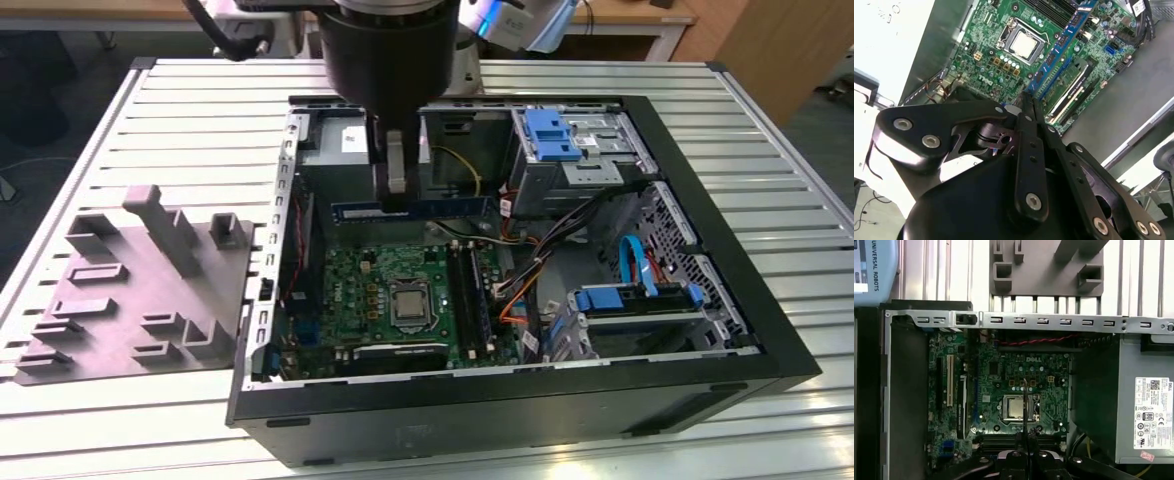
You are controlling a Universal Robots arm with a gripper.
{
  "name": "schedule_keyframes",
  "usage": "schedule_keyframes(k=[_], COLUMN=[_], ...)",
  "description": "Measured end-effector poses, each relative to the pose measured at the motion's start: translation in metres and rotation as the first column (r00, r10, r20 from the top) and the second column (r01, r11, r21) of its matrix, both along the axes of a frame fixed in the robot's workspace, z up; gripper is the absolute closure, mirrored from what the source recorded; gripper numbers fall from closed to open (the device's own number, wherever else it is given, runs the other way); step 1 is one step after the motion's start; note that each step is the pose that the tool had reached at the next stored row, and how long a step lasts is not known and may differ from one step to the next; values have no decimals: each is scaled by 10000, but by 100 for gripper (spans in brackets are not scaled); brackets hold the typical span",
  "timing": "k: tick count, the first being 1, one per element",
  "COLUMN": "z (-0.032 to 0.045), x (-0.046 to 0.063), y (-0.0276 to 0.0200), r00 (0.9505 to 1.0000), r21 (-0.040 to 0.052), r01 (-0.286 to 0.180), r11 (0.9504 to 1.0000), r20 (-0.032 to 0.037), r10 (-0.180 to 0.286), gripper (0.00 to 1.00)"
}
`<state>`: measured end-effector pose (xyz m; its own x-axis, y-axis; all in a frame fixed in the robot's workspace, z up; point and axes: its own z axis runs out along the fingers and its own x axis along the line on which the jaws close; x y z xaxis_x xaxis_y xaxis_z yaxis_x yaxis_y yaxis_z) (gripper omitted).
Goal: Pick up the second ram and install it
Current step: 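Pick up the second ram and move it above second insertion slot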
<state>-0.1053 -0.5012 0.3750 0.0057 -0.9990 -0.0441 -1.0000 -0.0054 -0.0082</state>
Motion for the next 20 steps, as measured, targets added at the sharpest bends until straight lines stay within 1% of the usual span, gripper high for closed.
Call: schedule_keyframes(k=[20], z=[-294], x=[64], y=[0], r00=[10000], r21=[2], r01=[0], r11=[10000], r20=[1], r10=[0], gripper=[88])
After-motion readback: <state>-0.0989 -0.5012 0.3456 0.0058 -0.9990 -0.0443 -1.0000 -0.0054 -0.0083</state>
